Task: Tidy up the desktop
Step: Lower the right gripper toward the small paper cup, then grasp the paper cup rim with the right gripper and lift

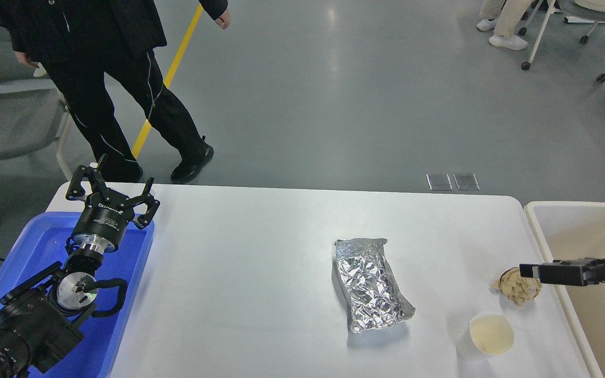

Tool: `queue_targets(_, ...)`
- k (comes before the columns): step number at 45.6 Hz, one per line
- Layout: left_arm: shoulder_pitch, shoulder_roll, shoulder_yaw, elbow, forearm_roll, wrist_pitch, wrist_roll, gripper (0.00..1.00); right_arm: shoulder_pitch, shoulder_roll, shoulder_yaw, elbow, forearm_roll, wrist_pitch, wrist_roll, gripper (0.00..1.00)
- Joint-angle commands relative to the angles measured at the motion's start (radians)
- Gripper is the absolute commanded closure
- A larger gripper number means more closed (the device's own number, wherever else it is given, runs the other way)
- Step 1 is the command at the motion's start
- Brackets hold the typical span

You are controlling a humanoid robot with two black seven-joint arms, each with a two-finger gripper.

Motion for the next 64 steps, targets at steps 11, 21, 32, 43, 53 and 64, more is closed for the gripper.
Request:
queue_targets(11, 0.000, 0.000, 0.000, 0.000, 0.000, 0.000, 0.000, 0.00, 0.003, 0.030, -0.115, 0.072, -0.203, 0.001, 0.000, 0.01)
queue_targets(21, 0.000, 0.000, 0.000, 0.000, 0.000, 0.000, 0.000, 0.00, 0.020, 0.101, -0.111, 0.061, -0.157, -0.001, -0.002, 0.01)
queue_targets(32, 0.000, 0.000, 0.000, 0.000, 0.000, 0.000, 0.000, 0.00, 0.023, 0.153, -0.115, 0.006, -0.089, -0.002, -0.008, 0.01)
queue_targets(43, 0.000, 0.000, 0.000, 0.000, 0.000, 0.000, 0.000, 0.00, -0.017, 0.179, -0.117, -0.041, -0.088, -0.011, -0.010, 0.01)
queue_targets(53, 0.000, 0.000, 0.000, 0.000, 0.000, 0.000, 0.000, 0.00, -0.040, 0.184, -0.117, -0.060, -0.086, -0.022, -0.008, 0.01)
queue_targets(64, 0.000, 0.000, 0.002, 0.000, 0.000, 0.000, 0.000, 0.00, -0.081, 0.257, -0.100, -0.155, -0.076, -0.068, -0.008, 0.07)
